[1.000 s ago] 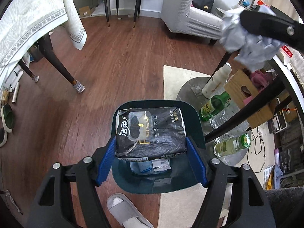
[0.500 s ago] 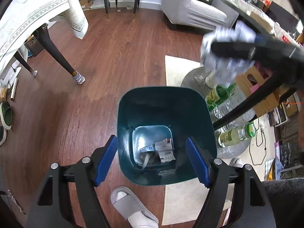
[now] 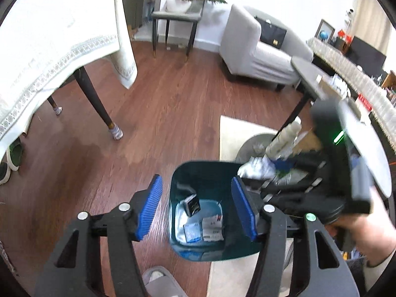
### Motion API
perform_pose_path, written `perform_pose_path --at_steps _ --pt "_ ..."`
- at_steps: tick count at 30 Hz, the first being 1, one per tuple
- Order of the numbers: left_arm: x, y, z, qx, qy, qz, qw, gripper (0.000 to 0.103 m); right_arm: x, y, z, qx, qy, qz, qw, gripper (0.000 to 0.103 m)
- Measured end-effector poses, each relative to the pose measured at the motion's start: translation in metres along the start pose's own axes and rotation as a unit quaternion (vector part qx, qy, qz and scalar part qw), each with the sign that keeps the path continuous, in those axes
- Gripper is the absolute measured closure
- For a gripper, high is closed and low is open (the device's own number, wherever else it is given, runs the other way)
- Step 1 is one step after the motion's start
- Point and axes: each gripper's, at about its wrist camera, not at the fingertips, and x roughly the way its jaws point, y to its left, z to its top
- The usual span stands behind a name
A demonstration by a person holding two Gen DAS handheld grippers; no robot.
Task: Collect trash
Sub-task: 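Open both tools to drop the black bag and paper into the bin, then return to the table and grasp another crumpled white paper ball with the right tool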
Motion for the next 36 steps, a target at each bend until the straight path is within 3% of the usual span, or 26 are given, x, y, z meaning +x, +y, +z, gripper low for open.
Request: perform_pose_path --at_steps 13,15,17,21,28,31,36 --pt "-0.043 -0.034 0.023 0.011 -0.058 -0.028 0.9979 0.054 0.053 0.001 -0.029 0.01 0.059 -0.008 0.998 0.059" --pt "-0.047 -0.037 0.025 0.017 -0.065 -0.027 0.9974 0.054 0.056 0.0 -0.032 0.011 0.065 -0.01 0.998 0.055" --pt "-0.053 -0.041 0.027 0.02 -0.071 -0.027 0.9969 0.054 0.057 -0.003 -0.035 0.01 0.067 -0.013 0.998 0.042" --pt "-0.064 -0.047 0.031 0.015 -0.082 -0.033 0.9959 0.054 0.053 -0.004 -0.039 0.006 0.068 -0.013 0.998 0.042" --pt "-0.081 -0.057 0.043 0.011 -0.108 -0.034 0.9935 0.054 0.024 0.009 -0.036 -0.026 0.035 0.004 0.999 0.042" --pt "-0.087 -0.062 0.048 0.024 -0.124 -0.011 0.9919 0.052 -0.005 0.017 -0.031 -0.043 0.003 0.018 0.999 0.042" --pt "-0.091 -0.061 0.058 0.012 -0.134 -0.008 0.9909 0.05 -0.053 0.019 -0.021 -0.056 -0.051 0.032 0.997 0.042"
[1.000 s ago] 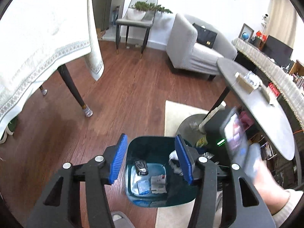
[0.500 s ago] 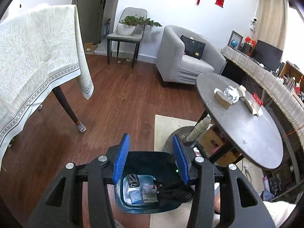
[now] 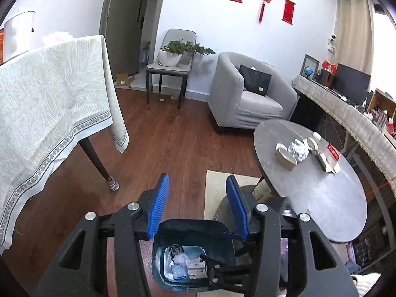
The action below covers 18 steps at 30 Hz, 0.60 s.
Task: Collect trash
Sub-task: 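Return to the table and grasp another crumpled white paper ball with the right tool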
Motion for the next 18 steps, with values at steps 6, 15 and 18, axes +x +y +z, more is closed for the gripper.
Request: perform_pose_path --at_steps 6,15,18 --pt "-0.002 -0.01 0.018 0.003 -0.019 0.002 0.9998 0.044 -0.049 -0.005 0.016 -0.016 -0.057 0.005 0.998 0.042" --pt "0.019 -0.041 0.04 0.024 -0.037 -0.008 0.999 0.029 -0.108 -0.061 0.035 0.013 -0.109 -0.032 0.993 0.042" --pt "0.029 -0.051 0.045 0.024 -0.037 -0.017 0.9989 0.026 -0.128 -0.094 0.032 0.034 -0.119 -0.052 0.991 0.042"
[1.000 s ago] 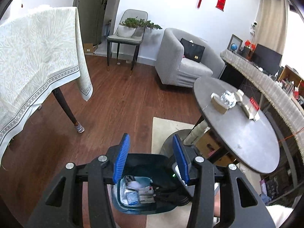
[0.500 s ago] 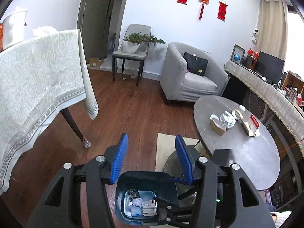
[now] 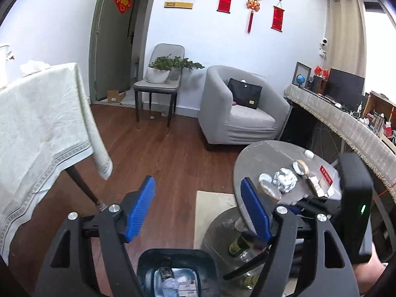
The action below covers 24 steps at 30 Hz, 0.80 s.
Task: Collect trash
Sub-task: 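Return to the table and grasp another crumpled white paper ball with the right tool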
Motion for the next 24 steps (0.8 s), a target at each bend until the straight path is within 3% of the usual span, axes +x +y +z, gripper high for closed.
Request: perform_pose_path --at_steps 9,12,21,24 --pt "0.045 -0.038 0.007 0.022 0.022 -0.022 0.9993 0.015 -0.029 -0.095 0.004 0.062 -0.023 -0.058 0.996 0.028" --pt "0.061 -0.049 0.008 0.028 0.033 -0.031 0.9986 0.014 -0.03 -0.121 0.002 0.082 -0.022 -0.067 0.994 0.028" --pt "0.106 -0.074 0.0 0.068 0.067 -0.045 0.9944 0.01 -0.007 -0.166 -0.008 0.153 -0.007 -0.022 0.988 0.028" --pt "0.119 -0.079 -0.003 0.075 0.089 -0.067 0.991 0.009 0.007 -0.178 -0.009 0.183 0.009 0.0 0.983 0.028"
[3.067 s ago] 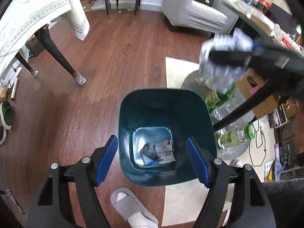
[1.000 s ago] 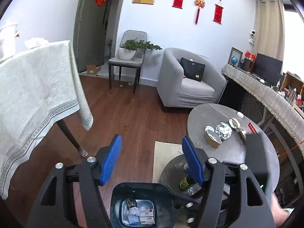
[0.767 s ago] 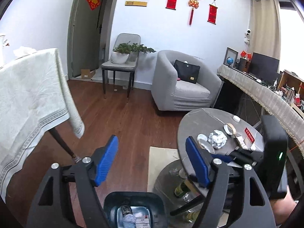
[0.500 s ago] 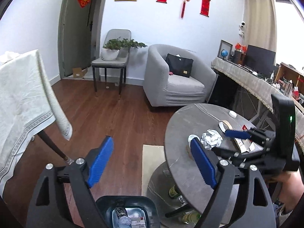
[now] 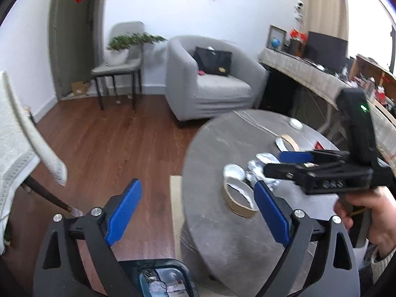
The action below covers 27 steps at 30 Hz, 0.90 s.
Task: Collect trash
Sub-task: 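Return to the table and grasp another crumpled white paper ball with the right tool, then grasp the tape roll core with the left tool while the right tool holds the paper ball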
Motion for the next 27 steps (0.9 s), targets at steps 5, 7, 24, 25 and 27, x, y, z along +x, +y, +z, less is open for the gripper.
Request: perform_pose_path --at_steps 5,7,24,25,27 --pt "0.016 -0.018 -0.005 0.038 0.021 -0.027 0.9987 0.01 0.01 -0.001 -0.001 0.006 0.015 -0.002 1.0 0.038" --pt "0.022 -0.026 -0.007 0.046 0.03 -0.038 0.9978 0.009 0.011 -0.002 -0.001 0.014 0.017 0.012 1.0 0.047" --pt "0.056 -0.061 -0.014 0.054 0.061 0.015 0.9966 0.02 -0.047 -0.021 0.016 0.025 -0.066 -0.016 0.997 0.059" --pt "0.057 -0.062 -0.013 0.051 0.061 0.021 0.9966 0.021 -0.049 -0.024 0.015 0.025 -0.069 -0.019 0.997 0.059" --pt "0.062 -0.063 -0.01 0.044 0.064 0.028 0.9965 0.025 -0.052 -0.027 0.015 0.028 -0.073 -0.022 0.997 0.059"
